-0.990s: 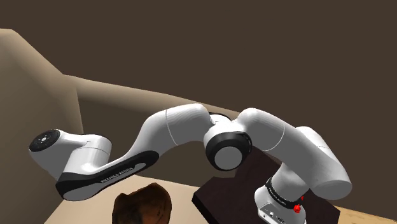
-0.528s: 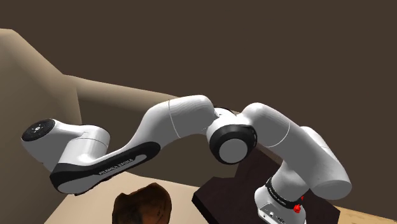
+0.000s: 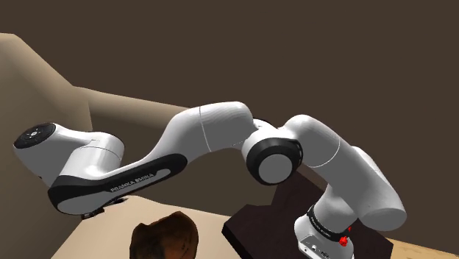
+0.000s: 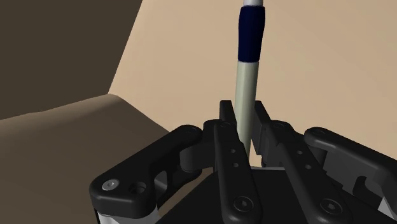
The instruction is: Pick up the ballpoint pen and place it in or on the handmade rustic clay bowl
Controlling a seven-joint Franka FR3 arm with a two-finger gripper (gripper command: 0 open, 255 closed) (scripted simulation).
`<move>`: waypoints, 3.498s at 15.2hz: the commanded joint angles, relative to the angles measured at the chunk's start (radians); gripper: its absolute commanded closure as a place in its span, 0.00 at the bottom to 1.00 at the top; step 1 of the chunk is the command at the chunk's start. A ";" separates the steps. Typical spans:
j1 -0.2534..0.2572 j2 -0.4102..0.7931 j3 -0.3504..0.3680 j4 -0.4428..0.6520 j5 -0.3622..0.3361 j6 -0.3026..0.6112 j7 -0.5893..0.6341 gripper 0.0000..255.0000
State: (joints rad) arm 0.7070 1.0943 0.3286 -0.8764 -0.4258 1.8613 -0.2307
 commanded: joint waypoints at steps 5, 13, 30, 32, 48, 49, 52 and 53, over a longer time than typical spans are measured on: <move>-0.002 -0.042 0.007 0.007 0.008 -0.049 -0.008 1.00; 0.007 -0.071 0.012 0.064 0.017 -0.131 -0.025 1.00; -0.151 -0.744 0.142 -1.051 0.111 0.283 0.181 1.00; -0.157 -0.809 0.160 -1.142 0.135 0.315 0.193 1.00; -0.127 -0.704 0.123 -1.198 0.048 0.457 0.269 1.00; -0.127 -0.704 0.123 -1.198 0.048 0.457 0.269 1.00; -0.127 -0.704 0.123 -1.198 0.048 0.457 0.269 1.00; -0.127 -0.704 0.123 -1.198 0.048 0.457 0.269 1.00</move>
State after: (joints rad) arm 0.5797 0.3904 0.4517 -2.0744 -0.3779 2.3184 0.0386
